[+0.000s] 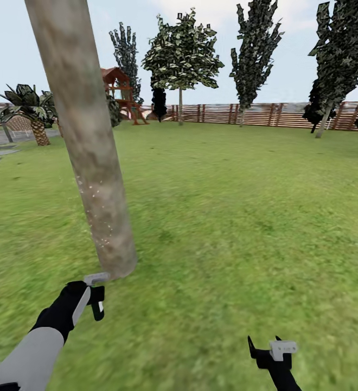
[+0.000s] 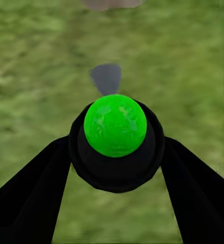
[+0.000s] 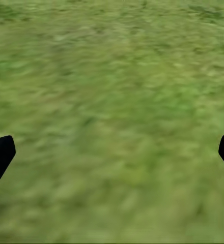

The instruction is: In the garden, pick up the pesticide atomizer on the floor and spray pesticide onto both trees until each tree trunk is fully covered.

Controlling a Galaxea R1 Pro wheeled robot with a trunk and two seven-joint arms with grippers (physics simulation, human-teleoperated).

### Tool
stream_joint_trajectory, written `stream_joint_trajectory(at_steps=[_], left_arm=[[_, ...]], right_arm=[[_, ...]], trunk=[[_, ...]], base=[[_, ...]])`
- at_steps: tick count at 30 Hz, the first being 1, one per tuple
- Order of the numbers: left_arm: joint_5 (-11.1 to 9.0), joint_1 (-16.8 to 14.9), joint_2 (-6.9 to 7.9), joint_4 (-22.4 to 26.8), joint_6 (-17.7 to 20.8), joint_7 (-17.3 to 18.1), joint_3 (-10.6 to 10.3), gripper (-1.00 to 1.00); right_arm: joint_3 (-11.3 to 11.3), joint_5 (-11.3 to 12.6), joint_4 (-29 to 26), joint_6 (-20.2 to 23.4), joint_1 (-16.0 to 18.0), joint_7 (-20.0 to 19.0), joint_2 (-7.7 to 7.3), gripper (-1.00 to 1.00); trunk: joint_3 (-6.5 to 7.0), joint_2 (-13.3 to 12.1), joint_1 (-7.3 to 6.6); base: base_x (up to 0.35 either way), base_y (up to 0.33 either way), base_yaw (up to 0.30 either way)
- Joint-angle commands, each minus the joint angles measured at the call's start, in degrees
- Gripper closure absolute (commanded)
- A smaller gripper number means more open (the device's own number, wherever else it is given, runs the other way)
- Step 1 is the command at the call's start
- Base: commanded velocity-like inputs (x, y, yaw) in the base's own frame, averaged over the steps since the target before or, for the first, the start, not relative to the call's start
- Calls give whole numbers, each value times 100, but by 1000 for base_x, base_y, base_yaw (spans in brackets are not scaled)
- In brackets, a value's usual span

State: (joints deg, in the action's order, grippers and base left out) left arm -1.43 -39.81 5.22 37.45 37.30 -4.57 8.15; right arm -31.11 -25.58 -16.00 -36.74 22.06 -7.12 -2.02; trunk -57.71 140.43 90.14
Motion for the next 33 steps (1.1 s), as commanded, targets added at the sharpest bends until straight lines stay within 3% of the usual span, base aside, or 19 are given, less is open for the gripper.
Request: stream_joint_trajectory(at_steps=[1, 15, 33], left_arm=[[2, 0, -7, -1, -10, -9, 2, 100], [2, 0, -21, -1, -30, -26, 3, 100], [2, 0, -21, -1, -15, -26, 11, 100]], right_arm=[[0, 0, 0, 0, 0, 0, 0, -100], [0, 0, 0, 0, -1, 0, 5, -100], [0, 0, 0, 0, 0, 0, 0, -100]], trunk=[[0, 0, 0], [0, 0, 0], [0, 0, 0]], base=[[167, -234, 3], [164, -236, 26], [118, -253, 261]])
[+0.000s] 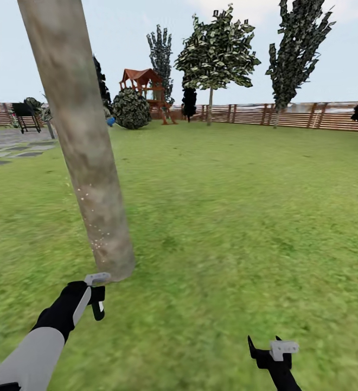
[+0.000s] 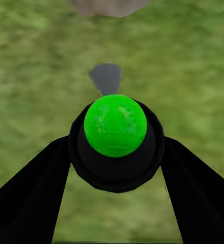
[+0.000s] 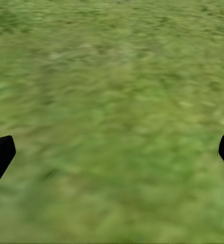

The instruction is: In the garden, pick up the pesticide atomizer on the floor and spray pesticide onto both trees until each tree trunk is fully covered.

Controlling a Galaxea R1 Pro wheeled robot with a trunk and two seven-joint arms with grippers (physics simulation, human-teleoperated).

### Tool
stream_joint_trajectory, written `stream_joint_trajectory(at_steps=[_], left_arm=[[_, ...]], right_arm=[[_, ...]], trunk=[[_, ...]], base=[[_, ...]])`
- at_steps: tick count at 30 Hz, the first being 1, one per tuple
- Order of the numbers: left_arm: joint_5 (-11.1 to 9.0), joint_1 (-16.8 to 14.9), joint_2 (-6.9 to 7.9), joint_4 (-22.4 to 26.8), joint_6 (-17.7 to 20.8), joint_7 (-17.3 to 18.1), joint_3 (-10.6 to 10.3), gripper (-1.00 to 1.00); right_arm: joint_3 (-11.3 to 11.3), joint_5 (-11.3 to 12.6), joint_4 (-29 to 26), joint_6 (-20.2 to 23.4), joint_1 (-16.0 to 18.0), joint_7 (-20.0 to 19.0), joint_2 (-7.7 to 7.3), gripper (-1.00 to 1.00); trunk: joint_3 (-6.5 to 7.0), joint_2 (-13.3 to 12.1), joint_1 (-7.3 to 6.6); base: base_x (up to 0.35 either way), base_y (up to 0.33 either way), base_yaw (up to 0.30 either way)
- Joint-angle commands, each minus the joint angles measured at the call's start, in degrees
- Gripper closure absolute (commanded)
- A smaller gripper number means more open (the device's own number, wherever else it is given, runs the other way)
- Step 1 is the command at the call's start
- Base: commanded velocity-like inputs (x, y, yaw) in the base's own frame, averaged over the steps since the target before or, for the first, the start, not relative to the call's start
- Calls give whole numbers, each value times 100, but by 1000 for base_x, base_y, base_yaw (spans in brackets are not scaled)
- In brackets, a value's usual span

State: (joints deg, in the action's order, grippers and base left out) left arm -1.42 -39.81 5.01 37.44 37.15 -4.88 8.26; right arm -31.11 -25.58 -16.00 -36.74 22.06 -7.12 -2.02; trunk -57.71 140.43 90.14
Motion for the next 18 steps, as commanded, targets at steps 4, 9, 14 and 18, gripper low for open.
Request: stream_joint_trajectory(at_steps=[4, 9, 14, 18], left_arm=[[1, 0, 0, 0, 7, 4, 1, 100], [1, 0, 0, 0, 11, 4, 1, 100], [1, 0, 0, 0, 19, 4, 16, 100], [1, 0, 0, 0, 20, 4, 18, 100]], right_arm=[[0, 0, 0, 0, 0, 0, -1, -100], [0, 0, 0, 0, 0, 0, -1, -100], [0, 0, 0, 0, 0, 0, -1, -100], [0, 0, 0, 0, 0, 0, -1, -100]], trunk=[[0, 0, 0], [0, 0, 0], [0, 0, 0], [0, 0, 0]], base=[[8, -268, 29], [0, -269, 1], [6, -270, 1], [79, -270, 115]])
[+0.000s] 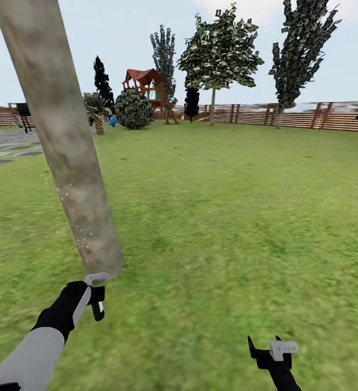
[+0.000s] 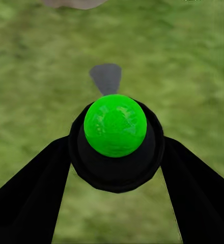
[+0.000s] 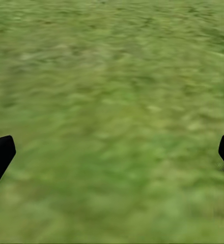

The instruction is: In the garden, pick up the pesticide atomizer on the floor and spray pesticide onto both trees until each tree trunk is fully covered.

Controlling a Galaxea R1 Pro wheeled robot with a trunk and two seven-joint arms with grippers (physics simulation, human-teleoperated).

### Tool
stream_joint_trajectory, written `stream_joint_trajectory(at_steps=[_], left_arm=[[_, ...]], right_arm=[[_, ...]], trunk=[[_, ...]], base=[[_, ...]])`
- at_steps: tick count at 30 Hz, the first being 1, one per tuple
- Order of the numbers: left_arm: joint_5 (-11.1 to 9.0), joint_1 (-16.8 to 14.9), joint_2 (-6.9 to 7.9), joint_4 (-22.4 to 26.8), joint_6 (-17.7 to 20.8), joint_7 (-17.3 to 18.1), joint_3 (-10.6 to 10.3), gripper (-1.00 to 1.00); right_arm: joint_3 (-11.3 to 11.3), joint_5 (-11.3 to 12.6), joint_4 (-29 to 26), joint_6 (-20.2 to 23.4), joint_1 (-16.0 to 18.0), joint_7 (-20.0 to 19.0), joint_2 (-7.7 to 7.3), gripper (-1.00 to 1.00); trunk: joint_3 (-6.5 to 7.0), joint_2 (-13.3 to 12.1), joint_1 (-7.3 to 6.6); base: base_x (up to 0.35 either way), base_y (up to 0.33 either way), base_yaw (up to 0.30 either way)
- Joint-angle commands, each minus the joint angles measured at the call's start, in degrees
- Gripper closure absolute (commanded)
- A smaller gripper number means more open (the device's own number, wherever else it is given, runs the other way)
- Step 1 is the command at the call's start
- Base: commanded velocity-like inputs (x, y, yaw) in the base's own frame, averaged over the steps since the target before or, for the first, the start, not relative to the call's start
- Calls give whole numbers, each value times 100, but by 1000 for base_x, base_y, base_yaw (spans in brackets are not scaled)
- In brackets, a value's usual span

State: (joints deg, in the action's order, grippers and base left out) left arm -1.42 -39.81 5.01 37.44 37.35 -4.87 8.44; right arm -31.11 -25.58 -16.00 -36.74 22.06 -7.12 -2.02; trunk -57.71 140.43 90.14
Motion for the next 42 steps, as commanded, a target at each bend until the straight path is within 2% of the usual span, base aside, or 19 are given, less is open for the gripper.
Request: stream_joint_trajectory(at_steps=[1, 22, 42], left_arm=[[2, 0, 0, 0, 0, 4, 0, 100], [2, 0, 9, 0, -9, 4, -9, 100], [2, 0, 9, 0, -9, 4, -9, 100]], right_arm=[[0, 0, 0, 0, 0, 0, 0, -100], [0, 0, 0, 0, 0, 0, 0, -100], [0, 0, 0, 0, 0, 0, 0, -100]], trunk=[[0, 0, 0], [0, 0, 0], [0, 0, 0]], base=[[112, -270, 223], [133, -270, 270], [143, -270, 17]])
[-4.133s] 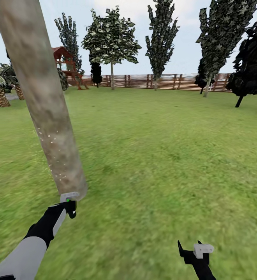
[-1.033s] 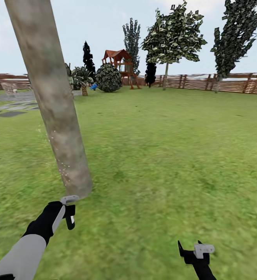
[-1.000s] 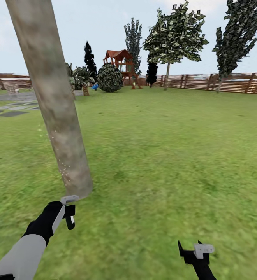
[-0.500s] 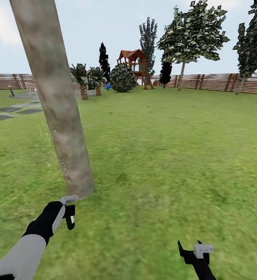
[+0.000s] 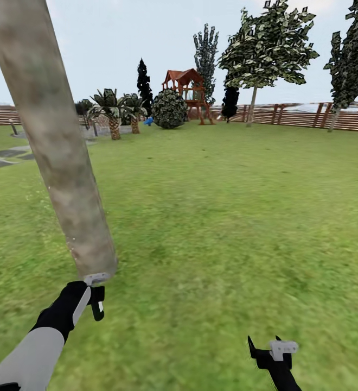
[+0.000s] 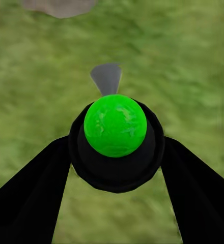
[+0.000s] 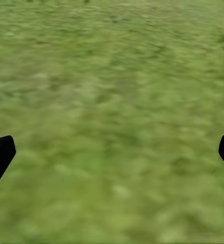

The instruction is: In the garden, pick up the pesticide atomizer on the floor and spray pesticide onto both trees until each tree trunk is fully covered.

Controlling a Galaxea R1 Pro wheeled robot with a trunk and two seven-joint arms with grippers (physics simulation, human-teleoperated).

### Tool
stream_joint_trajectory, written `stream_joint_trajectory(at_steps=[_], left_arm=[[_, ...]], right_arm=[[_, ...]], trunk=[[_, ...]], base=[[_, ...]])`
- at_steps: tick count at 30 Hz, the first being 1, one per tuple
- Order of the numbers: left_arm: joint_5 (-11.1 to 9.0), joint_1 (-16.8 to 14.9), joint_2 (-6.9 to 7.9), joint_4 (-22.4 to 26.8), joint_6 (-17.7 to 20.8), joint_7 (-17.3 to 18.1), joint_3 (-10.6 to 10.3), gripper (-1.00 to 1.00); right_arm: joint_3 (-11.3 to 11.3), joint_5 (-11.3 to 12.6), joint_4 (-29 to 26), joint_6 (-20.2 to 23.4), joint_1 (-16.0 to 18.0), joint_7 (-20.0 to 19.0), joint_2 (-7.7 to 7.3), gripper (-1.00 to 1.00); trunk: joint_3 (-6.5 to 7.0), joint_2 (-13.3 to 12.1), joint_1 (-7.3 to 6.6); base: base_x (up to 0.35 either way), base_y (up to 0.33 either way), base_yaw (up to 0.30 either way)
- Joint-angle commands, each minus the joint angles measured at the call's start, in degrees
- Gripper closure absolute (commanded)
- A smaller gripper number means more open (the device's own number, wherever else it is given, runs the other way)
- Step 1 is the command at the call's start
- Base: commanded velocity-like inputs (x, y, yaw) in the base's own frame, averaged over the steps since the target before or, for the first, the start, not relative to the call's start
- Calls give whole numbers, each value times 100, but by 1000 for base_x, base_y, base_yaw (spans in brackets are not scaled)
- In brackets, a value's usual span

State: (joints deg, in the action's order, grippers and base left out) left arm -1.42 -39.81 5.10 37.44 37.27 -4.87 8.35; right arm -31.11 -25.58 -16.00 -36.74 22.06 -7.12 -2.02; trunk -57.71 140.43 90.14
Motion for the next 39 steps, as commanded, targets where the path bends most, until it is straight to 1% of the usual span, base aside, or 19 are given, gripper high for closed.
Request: stream_joint_trajectory(at_steps=[1, 7, 10, 21, 39], left_arm=[[1, 0, 0, 0, 0, 4, 0, 100], [1, 0, 0, 0, 0, 4, -7, 100], [1, 0, 0, 0, -1, 4, -8, 100], [1, 0, 0, 0, -5, 4, -8, 100], [1, 0, 0, 0, -8, 4, 0, 100]], right_arm=[[0, 0, 0, 0, 0, 0, 0, -100], [0, 0, 0, 0, 0, 0, 0, -100], [0, 0, 0, 0, 0, 0, 0, -100], [0, 0, 0, 0, 0, 0, 0, -100], [0, 0, 0, 0, 0, 0, 0, -100]], trunk=[[0, 0, 0], [0, 0, 0], [0, 0, 0], [0, 0, 0], [0, 0, 0]], base=[[143, -270, 0], [143, -270, 6], [143, -270, 146], [129, -271, 269], [6, -274, 277]])
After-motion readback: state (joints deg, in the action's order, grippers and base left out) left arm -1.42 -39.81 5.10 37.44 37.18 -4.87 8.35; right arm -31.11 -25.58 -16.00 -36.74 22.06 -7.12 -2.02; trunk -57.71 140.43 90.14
